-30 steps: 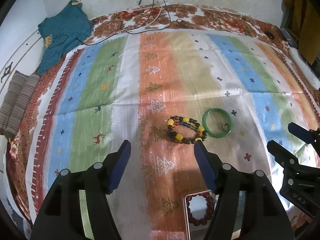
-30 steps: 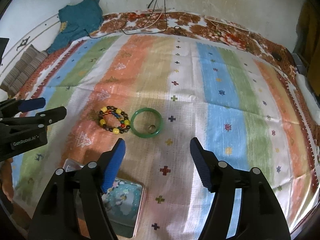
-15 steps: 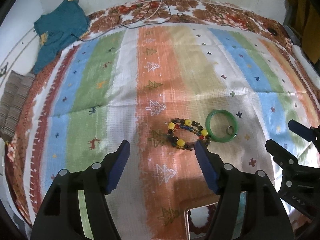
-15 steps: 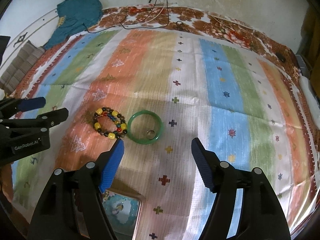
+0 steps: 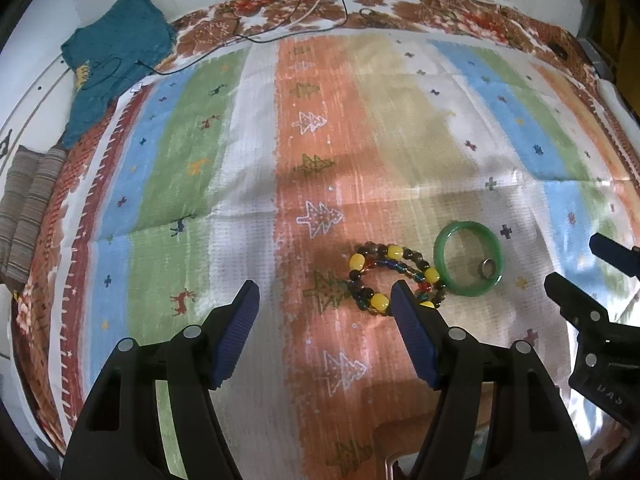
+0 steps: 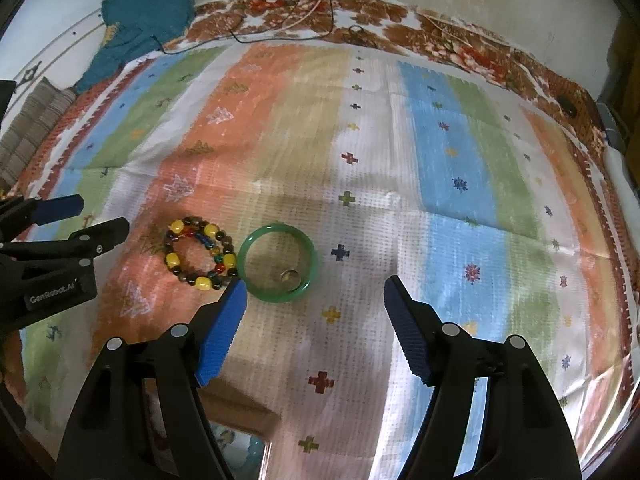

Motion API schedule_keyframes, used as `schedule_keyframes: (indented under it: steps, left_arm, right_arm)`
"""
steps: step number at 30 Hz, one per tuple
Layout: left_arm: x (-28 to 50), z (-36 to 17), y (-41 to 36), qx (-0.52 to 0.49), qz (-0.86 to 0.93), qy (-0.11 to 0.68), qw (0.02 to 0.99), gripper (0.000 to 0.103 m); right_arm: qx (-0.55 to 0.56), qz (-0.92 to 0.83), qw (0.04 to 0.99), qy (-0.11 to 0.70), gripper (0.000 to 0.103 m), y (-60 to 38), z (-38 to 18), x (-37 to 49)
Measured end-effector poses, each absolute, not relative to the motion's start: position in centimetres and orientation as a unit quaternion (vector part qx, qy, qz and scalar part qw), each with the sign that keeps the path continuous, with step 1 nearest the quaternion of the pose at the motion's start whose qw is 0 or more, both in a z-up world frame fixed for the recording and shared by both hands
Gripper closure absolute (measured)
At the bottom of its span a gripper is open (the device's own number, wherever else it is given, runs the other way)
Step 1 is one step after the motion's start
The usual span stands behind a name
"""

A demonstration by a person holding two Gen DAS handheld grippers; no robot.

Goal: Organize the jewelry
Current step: 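Move both tools toward the yellow-bead bracelet and green jade bangle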

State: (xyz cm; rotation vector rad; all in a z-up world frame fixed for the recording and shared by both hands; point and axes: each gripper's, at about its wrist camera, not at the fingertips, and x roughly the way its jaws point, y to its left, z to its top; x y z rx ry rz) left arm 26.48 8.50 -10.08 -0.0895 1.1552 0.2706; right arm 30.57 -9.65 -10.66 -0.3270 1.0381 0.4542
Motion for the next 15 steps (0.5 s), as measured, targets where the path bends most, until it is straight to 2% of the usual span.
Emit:
schedule_keyframes:
  steps: [15]
  left_arm:
    - [29.1,-12.8,9.2,-0.044,0.116,0.568,0.814,0.035]
  right_arm:
    - [-0.177,0.197,0.816,0.514,0.032,-8.7,-13.7,33.0]
